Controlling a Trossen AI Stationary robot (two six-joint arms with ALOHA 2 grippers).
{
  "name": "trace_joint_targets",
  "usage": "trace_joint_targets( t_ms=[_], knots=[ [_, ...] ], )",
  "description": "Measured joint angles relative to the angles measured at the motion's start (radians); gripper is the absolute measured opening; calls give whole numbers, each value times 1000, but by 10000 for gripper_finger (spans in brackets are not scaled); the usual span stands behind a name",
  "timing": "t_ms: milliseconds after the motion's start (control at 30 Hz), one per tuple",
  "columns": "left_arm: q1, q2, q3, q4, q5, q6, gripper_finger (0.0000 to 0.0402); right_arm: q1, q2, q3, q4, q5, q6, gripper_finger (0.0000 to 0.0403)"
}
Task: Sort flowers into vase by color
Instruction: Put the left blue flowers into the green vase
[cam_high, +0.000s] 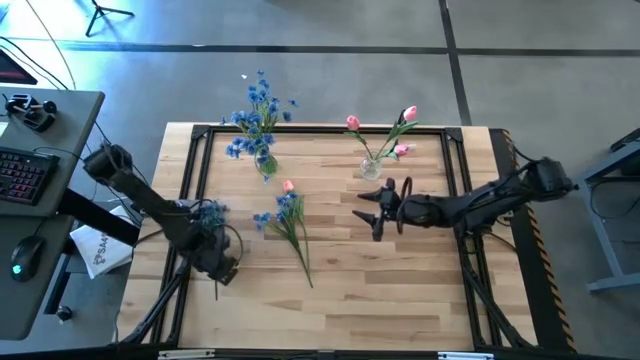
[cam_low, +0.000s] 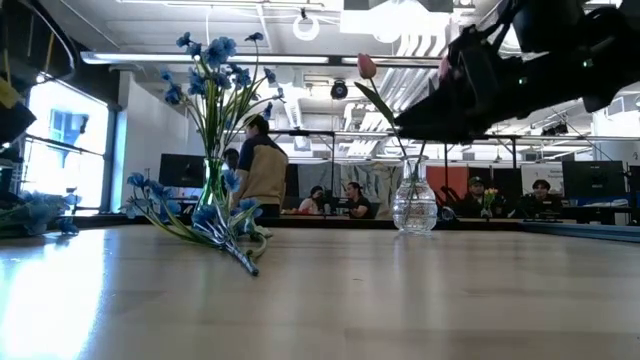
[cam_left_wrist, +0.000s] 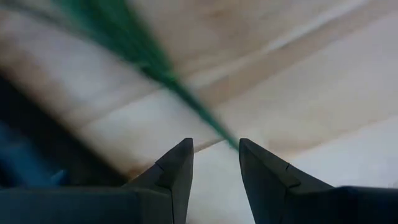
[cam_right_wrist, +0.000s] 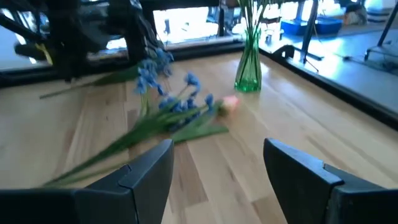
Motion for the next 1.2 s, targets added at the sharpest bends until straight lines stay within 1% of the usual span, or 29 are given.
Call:
trace_joint_targets(
  t_ms=[67,100,200,233,267,367,467,567,633,733,867,900,967,1033,1100,1200],
  knots=[
    [-21,0,28,-75,-39,-51,117,0,27,0,25,-1,-2,243],
    [-30,0,33,-101,-80,-73,117,0,39,0,39,-1,-3,243],
    [-42,1,23,-162,-264,-104,117,0,74,0,90,-1,-7,243],
    [-38,3,11,-162,-297,-122,117,0,83,0,105,-1,-13,243],
    [-29,3,-3,-159,-306,-148,117,0,91,0,124,-3,-13,243],
    [-10,3,-53,-148,-287,-215,117,0,105,0,147,-7,-13,243],
    [-4,2,-95,-112,-306,-234,117,0,108,0,150,-9,-16,243],
    [-4,1,-110,-96,-322,-260,114,0,108,0,150,-9,-24,243],
    [-4,2,-110,-95,-330,-258,102,0,108,0,150,-9,-24,243],
    [-4,2,-106,-86,-371,-221,71,0,108,0,150,-10,-24,243],
    [-3,3,-98,14,-516,-136,15,0,108,0,151,-10,-23,243],
    [-3,3,-94,31,-557,-111,8,0,108,0,151,-10,-21,243],
    [-3,4,-80,55,-649,-60,7,0,108,0,152,-12,-21,243],
    [-5,3,-58,65,-766,-13,7,0,108,0,159,-17,-21,243],
    [-9,-3,-37,59,-885,38,3,-1,108,0,182,-60,-32,243],
    [-18,-23,-7,63,-1075,199,3,0,108,18,210,-188,-92,243]
  ],
)
